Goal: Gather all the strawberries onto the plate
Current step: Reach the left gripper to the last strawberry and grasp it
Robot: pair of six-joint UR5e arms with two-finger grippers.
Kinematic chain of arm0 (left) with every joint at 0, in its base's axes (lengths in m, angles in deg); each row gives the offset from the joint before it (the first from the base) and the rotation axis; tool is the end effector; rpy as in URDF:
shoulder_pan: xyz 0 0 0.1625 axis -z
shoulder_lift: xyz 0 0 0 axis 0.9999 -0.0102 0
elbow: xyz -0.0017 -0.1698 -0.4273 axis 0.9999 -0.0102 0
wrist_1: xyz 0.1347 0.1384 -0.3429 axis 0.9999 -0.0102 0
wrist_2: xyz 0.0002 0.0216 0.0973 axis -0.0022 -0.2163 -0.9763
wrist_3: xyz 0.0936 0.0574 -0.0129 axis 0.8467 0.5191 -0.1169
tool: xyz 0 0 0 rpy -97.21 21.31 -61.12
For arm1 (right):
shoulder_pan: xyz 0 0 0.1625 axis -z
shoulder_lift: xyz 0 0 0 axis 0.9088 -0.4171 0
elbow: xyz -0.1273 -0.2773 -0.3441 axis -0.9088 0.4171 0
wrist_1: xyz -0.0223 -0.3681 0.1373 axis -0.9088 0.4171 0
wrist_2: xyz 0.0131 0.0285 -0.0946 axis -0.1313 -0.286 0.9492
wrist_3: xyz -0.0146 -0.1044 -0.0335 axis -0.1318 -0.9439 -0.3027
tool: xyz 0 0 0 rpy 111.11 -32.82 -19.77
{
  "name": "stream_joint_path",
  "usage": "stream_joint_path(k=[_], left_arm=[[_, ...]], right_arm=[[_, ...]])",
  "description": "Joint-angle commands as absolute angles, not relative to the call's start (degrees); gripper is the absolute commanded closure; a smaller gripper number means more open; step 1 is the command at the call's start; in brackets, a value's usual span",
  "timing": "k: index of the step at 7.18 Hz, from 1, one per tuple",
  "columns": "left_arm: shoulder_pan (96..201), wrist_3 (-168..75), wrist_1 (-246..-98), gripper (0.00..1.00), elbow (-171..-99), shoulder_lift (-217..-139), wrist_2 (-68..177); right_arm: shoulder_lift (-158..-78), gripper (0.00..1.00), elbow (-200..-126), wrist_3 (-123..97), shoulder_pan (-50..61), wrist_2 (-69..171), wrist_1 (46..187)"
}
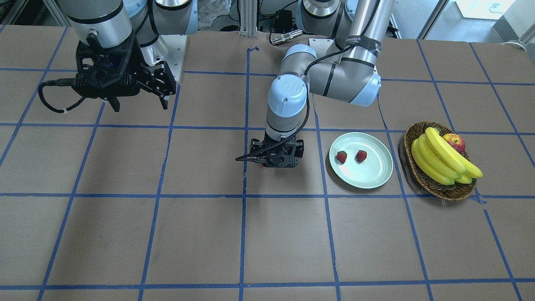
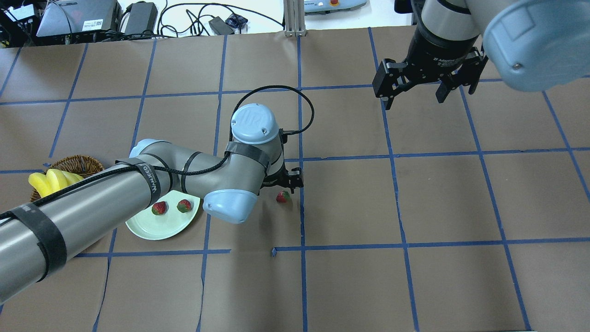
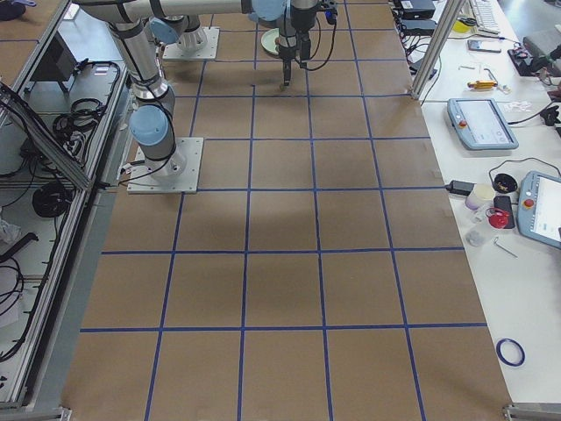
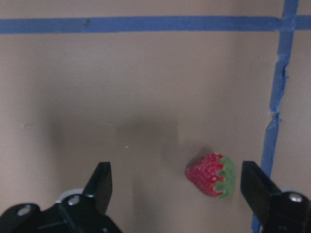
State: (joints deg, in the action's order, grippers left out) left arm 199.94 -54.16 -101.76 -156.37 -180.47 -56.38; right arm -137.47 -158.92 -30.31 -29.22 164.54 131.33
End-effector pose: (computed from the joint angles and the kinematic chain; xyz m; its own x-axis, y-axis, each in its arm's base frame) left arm -0.3138 -0.4530 0.2156 -0.9996 -0.0284 0.0074 -0.0282 0.9993 0.0236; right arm 0.1703 -0.4685 0.5165 -0.9955 -0.0941 0.0080 -0.0943 0.9952 -0.0267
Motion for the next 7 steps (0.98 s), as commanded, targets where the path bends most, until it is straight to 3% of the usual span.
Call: stream_joint_path(k=[1, 3, 4, 5, 7], left_arm=[[201.2, -56.2, -101.0, 0.16, -156.3, -182.1, -56.3], [201.3, -55.6, -101.0, 0.69, -156.1, -182.0, -56.7], [201.3, -55.2, -101.1, 0.87, -156.0, -181.8, -56.8], [201.3, -54.2, -101.1, 1.00, -155.9, -180.8, -56.9], [199.7, -49.1, -102.8, 1.00, -155.1, -178.8, -58.9]], right_arm=[[-137.5, 0.00, -158.9, -30.3, -29.2, 164.5, 131.4], [-137.5, 0.00, -159.0, -30.3, -29.2, 164.5, 131.3], [-137.5, 0.00, -158.9, -30.3, -29.2, 164.5, 131.3], [-137.5, 0.00, -159.0, -30.3, -29.2, 164.5, 131.4], [-137.5, 0.00, -159.0, -30.3, -29.2, 164.5, 131.4]])
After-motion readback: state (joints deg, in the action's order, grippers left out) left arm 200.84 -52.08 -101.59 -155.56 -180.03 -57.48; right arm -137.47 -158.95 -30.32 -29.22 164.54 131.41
